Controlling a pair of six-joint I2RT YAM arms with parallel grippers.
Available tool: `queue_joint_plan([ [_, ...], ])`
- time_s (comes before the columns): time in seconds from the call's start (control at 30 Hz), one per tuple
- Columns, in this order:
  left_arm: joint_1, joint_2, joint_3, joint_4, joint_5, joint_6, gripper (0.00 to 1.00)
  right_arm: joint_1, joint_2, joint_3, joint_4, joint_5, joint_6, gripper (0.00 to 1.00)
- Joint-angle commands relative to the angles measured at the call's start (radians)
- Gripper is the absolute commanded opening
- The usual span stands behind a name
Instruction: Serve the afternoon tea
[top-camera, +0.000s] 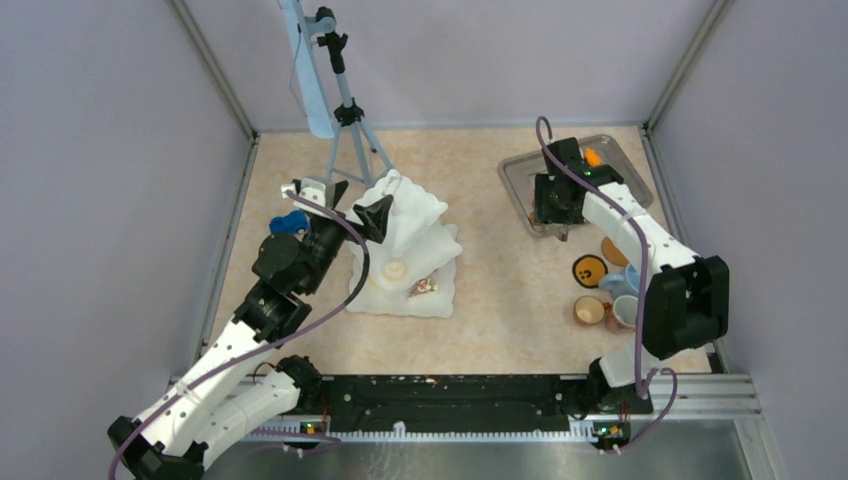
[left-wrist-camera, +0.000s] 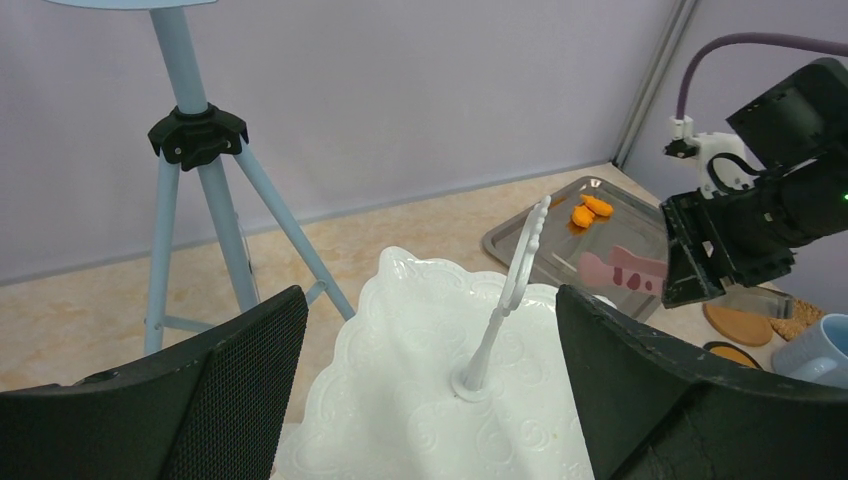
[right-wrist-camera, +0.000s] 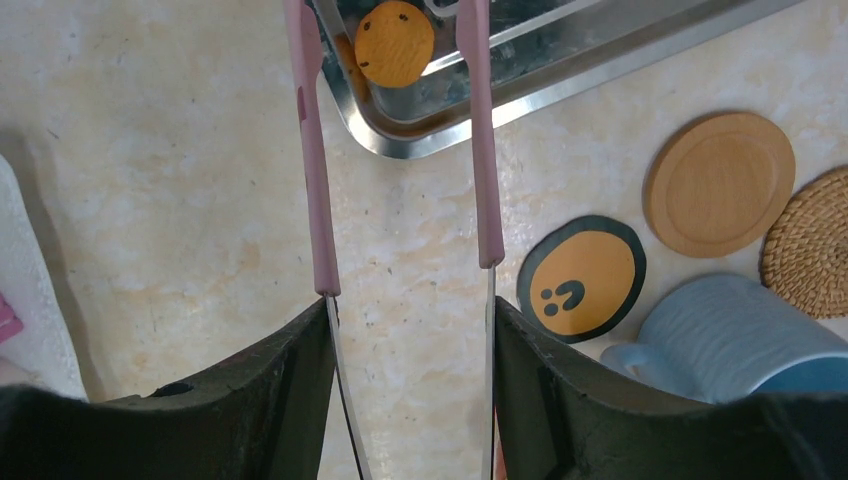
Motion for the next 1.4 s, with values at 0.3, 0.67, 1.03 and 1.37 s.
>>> queue_joint_plan([
  [0.3, 0.004, 0.000, 0.015, 0.040, 0.042, -0.043, 0.99, -0.012, 0.224, 0.204, -0.122, 0.016, 0.007, 0.53],
  [0.67, 0.004, -0.009, 0.013, 0.043, 0.050, -0.050, 0.99, 0.018, 0.268, 0.215, -0.151, 0.052, 0.046, 0.53],
  [1.03, 0.004, -0.011, 0.012, 0.043, 0.055, -0.052, 0.99, 0.016, 0.240, 0.171, -0.170, 0.066, 0.048, 0.51],
  [1.37, 0.005, -0.009, 0.012, 0.042, 0.055, -0.052, 0.99, 0.011, 0.206, 0.139, -0.174, 0.077, 0.046, 0.49],
])
